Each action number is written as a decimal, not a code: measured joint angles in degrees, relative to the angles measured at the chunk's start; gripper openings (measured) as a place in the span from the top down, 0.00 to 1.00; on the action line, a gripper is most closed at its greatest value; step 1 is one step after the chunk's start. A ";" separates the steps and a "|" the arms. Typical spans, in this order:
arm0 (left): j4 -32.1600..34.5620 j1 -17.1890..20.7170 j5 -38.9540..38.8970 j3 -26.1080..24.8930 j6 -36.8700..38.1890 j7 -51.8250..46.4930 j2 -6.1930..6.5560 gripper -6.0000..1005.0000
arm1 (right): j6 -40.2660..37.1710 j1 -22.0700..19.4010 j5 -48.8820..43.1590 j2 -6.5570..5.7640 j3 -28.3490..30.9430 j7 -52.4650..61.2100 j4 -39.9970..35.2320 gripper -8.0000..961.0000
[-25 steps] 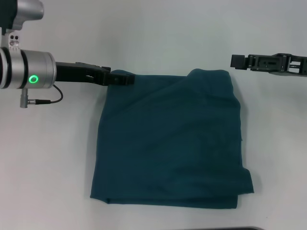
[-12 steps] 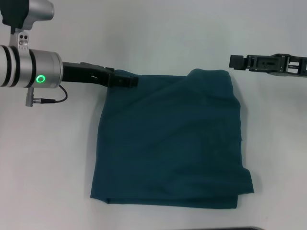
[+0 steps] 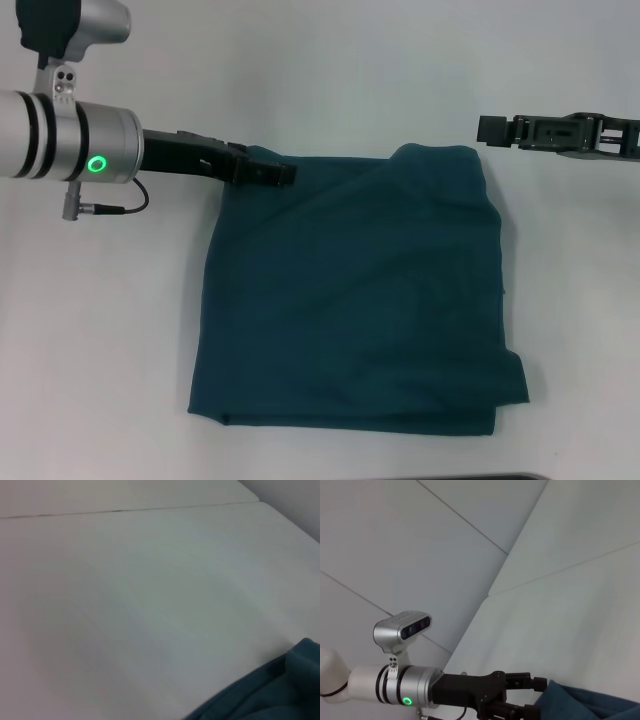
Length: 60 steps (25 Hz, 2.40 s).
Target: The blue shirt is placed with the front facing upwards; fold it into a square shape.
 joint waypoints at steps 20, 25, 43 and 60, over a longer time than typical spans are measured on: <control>-0.31 -0.01 2.07 0.31 -2.58 -1.43 0.32 0.05 | 0.06 0.07 0.04 0.00 -0.12 0.26 -0.07 0.30; -0.42 -0.16 2.09 0.32 -2.16 -1.45 0.24 0.05 | 0.03 0.36 0.04 0.00 -0.24 0.26 -0.07 0.30; -0.21 -0.61 2.93 0.41 -2.54 -1.52 -0.36 0.06 | 0.21 0.28 0.04 0.00 -0.33 0.26 0.02 0.31; -0.71 -1.54 5.10 1.17 -2.05 -1.66 -0.71 0.38 | 0.03 -0.05 0.08 0.05 -0.09 0.34 -0.09 0.31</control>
